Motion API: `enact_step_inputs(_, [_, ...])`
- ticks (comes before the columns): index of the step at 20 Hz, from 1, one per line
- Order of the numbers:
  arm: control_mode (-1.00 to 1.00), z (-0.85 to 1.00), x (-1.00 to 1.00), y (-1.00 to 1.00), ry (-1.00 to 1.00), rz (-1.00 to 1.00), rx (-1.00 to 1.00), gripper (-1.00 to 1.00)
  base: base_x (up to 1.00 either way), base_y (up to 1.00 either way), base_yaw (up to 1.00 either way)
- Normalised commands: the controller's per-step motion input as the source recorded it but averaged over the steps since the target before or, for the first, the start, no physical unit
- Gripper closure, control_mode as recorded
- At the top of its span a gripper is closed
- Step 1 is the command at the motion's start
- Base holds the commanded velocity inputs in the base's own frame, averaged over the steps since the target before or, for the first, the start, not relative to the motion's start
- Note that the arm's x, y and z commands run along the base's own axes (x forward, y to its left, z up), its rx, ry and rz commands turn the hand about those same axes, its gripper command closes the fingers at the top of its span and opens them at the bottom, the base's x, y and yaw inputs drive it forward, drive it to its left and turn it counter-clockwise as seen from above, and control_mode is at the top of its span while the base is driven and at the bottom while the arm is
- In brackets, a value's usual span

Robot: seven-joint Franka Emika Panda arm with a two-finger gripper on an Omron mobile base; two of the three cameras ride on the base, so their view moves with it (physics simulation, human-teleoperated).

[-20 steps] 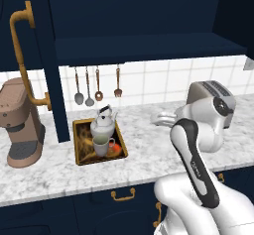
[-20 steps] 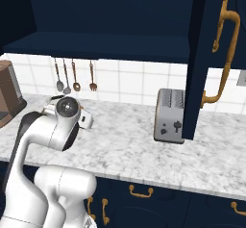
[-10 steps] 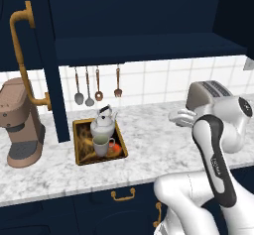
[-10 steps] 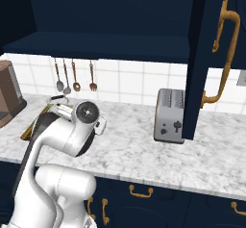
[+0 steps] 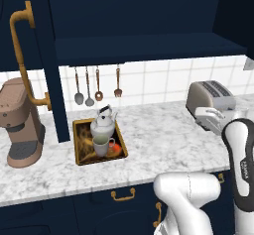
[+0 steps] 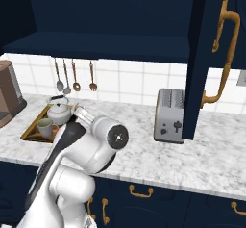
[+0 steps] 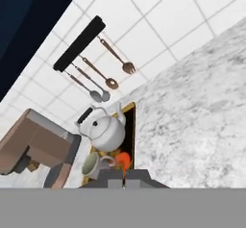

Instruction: Pick the kettle from the counter and place it on the tray. Then pick the mug from the cabinet and place it on the tray. Then close the cabinet doors.

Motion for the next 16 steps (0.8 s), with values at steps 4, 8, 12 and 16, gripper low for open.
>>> enact_step_inputs(4, [-1.0, 0.0, -0.17, -0.59, 0.0, -0.1, 0.05, 1.0, 0.0, 0.0, 0.0])
enact_step_inputs(8, [-1.0, 0.0, -0.24, -0.75, 0.0, -0.08, 0.08, 1.0, 0.0, 0.0, 0.0])
enact_step_inputs(12, [-1.0, 0.0, -0.24, -0.83, -0.12, -0.02, 0.18, 1.0, 0.0, 0.0, 0.0])
enact_step_inputs(16, [-1.0, 0.2, -0.16, -0.84, -0.15, -0.03, 0.21, 1.0, 0.0, 0.0, 0.0])
